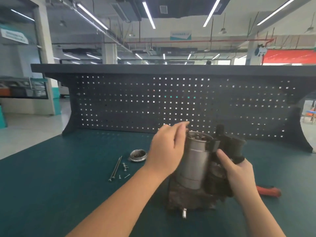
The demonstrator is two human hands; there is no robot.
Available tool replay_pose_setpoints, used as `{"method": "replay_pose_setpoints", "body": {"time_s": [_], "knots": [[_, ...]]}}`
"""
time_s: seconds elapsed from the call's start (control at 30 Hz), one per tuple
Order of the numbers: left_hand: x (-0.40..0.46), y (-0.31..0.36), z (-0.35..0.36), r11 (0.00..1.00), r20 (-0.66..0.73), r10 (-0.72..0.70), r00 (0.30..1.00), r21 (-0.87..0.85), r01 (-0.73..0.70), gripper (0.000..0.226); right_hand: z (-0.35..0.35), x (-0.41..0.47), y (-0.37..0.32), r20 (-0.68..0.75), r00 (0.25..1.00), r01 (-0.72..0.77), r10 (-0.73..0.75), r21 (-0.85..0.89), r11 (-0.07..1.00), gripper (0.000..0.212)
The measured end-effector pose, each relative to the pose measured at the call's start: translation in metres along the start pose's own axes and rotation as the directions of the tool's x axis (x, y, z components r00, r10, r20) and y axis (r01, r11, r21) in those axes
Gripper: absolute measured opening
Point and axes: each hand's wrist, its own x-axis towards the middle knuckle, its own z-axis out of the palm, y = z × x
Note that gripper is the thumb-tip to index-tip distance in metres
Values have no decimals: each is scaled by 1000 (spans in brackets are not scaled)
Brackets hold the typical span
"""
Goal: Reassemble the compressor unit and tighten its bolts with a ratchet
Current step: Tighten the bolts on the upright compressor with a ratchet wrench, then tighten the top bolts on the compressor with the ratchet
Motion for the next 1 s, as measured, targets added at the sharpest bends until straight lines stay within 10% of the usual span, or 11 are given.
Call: {"method": "replay_pose_setpoints", "body": {"time_s": [0.07, 0.17, 0.33, 0.47, 0.6, 0.7, 0.8, 0.87, 0.93, 1.0], "knots": [[15, -44, -9, 966, -70, -253, 965, -67, 248, 34, 0, 1, 4, -18, 1000, -6, 7, 42, 999, 28], [31, -130, -12, 794, 213, -579, 787, 367, 484, 31, 2, 5, 7, -29, 1000, 8, -6, 52, 999, 28], [22, -213, 10, 646, 541, -747, 387, 728, 229, 91, 9, 10, 7, 3, 999, 49, -49, 76, 996, 21], [28, -238, 22, 610, 560, -783, 269, 776, 160, 93, 10, 13, 9, 7, 999, 41, -42, 108, 993, 24], [33, -241, 19, 598, 522, -789, 325, 773, 210, 97, 11, 11, 7, 18, 999, 29, -31, 99, 995, 23], [41, -221, 15, 661, 440, -723, 533, 665, 348, 81, 11, 11, 7, 17, 999, 35, -37, 93, 995, 24], [62, -173, 10, 757, 272, -633, 725, 22, 653, 75, 12, 9, 6, 20, 999, 38, -40, 113, 993, 30], [78, -122, 2, 542, 296, -587, 754, -548, 637, 72, 13, 6, 4, 24, 999, 43, -46, 120, 992, 30], [84, -74, -6, 365, 364, -459, 810, -754, 546, 69, 13, 3, 2, 28, 999, 41, -45, 124, 991, 35], [79, -33, -9, 409, 386, -338, 858, -761, 504, 68, 13, 1, 1, 29, 999, 39, -43, 139, 990, 44]]}}
